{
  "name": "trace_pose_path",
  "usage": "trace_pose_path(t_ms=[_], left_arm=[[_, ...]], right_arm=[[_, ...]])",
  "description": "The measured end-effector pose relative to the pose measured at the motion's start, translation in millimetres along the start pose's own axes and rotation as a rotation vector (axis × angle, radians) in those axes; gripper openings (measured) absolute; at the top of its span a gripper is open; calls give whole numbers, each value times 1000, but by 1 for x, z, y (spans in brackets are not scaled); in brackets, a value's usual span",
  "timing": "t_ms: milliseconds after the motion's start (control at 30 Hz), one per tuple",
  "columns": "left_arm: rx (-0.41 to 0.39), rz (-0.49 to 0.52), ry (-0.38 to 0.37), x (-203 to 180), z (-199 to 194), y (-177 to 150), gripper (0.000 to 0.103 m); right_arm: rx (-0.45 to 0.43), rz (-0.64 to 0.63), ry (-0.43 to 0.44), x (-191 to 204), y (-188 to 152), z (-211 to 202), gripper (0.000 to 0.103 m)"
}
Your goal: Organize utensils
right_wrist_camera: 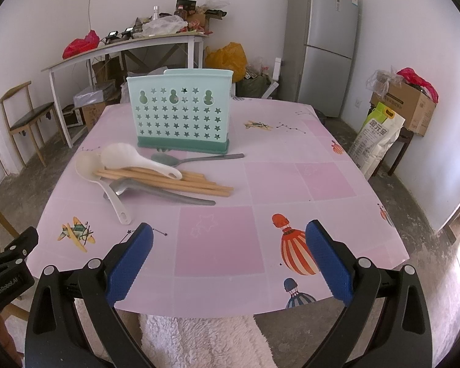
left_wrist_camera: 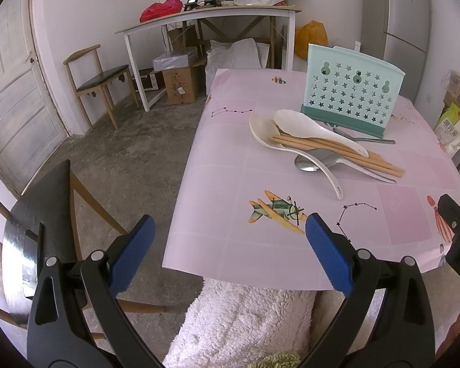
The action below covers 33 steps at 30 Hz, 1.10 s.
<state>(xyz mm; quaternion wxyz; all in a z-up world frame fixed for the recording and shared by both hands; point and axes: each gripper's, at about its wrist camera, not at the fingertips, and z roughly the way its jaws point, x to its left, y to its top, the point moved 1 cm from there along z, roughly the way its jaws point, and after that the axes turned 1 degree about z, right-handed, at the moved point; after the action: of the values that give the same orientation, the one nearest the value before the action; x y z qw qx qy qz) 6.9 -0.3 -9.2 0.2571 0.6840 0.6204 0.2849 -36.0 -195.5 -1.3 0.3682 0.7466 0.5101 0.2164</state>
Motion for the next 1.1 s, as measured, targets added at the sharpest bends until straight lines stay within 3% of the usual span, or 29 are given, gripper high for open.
trace_pose_path(t_ms=[1100], left_arm=[[18,-6,4,2,8,-1,95]], right_arm=[[3,-1,0,1,-1,2,97]])
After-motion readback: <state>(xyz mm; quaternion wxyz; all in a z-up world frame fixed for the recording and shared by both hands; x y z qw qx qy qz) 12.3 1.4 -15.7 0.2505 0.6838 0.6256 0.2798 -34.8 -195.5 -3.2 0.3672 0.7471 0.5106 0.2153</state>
